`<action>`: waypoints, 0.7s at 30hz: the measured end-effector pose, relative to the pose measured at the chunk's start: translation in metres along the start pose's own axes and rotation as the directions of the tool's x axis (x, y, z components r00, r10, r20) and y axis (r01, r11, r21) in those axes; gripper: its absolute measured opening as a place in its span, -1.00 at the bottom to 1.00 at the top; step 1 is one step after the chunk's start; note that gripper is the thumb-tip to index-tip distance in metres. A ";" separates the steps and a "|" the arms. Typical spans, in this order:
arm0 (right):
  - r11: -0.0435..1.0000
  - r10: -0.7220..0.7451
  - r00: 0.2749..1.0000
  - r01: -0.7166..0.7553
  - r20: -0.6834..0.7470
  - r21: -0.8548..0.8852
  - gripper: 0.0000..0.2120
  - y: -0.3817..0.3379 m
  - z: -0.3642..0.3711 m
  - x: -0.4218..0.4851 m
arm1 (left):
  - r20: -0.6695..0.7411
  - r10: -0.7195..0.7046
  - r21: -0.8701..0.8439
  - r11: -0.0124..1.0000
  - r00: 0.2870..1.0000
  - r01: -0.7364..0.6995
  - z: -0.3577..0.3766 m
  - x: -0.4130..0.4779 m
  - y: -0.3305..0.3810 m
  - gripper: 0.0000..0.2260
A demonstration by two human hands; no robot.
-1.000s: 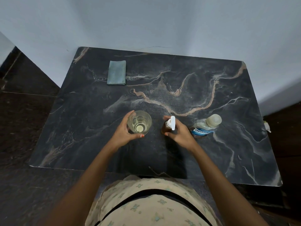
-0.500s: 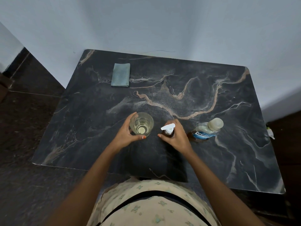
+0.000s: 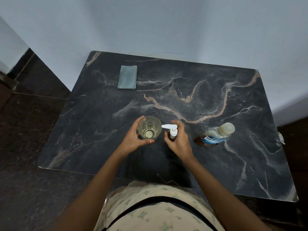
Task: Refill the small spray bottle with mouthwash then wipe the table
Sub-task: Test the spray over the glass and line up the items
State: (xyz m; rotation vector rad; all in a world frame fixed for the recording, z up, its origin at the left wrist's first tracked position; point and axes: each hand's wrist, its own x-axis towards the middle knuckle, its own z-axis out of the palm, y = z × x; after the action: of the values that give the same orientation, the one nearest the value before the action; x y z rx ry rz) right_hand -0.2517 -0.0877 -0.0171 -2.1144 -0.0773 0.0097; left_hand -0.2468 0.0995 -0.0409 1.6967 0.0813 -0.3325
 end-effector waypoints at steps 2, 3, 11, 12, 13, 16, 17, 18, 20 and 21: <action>0.989 -0.121 0.991 0.116 -0.056 -0.088 -0.40 -0.003 0.001 -0.002 | 0.000 0.005 0.004 1.000 1.000 -0.005 0.000 0.000 0.000 -0.12; 0.974 -0.186 0.979 0.173 -0.083 -0.148 -0.39 -0.004 0.001 -0.002 | 0.001 0.008 0.004 1.000 1.000 -0.008 0.000 0.000 0.000 -0.12; 0.898 -0.336 0.942 0.321 0.001 -0.299 -0.51 -0.006 0.002 -0.003 | 0.004 0.020 0.018 1.000 1.000 -0.020 0.000 -0.002 0.002 -0.12; 0.900 -0.331 0.944 0.317 0.005 -0.300 -0.47 -0.005 0.002 -0.003 | 0.003 0.020 0.020 1.000 1.000 -0.020 0.000 -0.002 0.002 -0.12; 0.902 -0.326 0.945 0.314 0.010 -0.296 -0.42 -0.004 0.003 -0.003 | 0.002 0.020 0.019 1.000 1.000 -0.020 0.000 -0.003 0.003 -0.12; 0.905 -0.310 0.950 0.310 0.047 -0.291 -0.38 -0.006 0.003 -0.004 | 0.001 0.021 0.008 1.000 1.000 -0.021 0.000 -0.004 0.004 -0.12; 0.906 -0.300 0.952 0.304 0.061 -0.296 -0.40 -0.007 0.003 -0.004 | 0.002 0.022 0.006 1.000 1.000 -0.022 0.000 -0.004 0.003 -0.12; 0.906 -0.289 0.954 0.298 0.074 -0.302 -0.41 -0.008 0.004 -0.004 | 0.003 0.022 0.006 1.000 1.000 -0.022 0.000 -0.004 0.003 -0.13; 0.903 -0.280 0.955 0.296 0.096 -0.310 -0.42 -0.009 0.005 -0.004 | 0.004 0.020 0.004 1.000 1.000 -0.020 0.000 -0.004 0.004 -0.13; 0.903 -0.281 0.954 0.298 0.100 -0.309 -0.42 -0.009 0.006 -0.003 | 0.005 0.019 0.004 1.000 1.000 -0.019 0.000 -0.004 0.004 -0.13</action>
State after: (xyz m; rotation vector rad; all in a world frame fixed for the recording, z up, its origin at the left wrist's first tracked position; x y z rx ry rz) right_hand -0.2558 -0.0783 -0.0127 -2.4089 -0.4537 -0.1333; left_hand -0.2501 0.0991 -0.0357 1.6996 0.0605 -0.3225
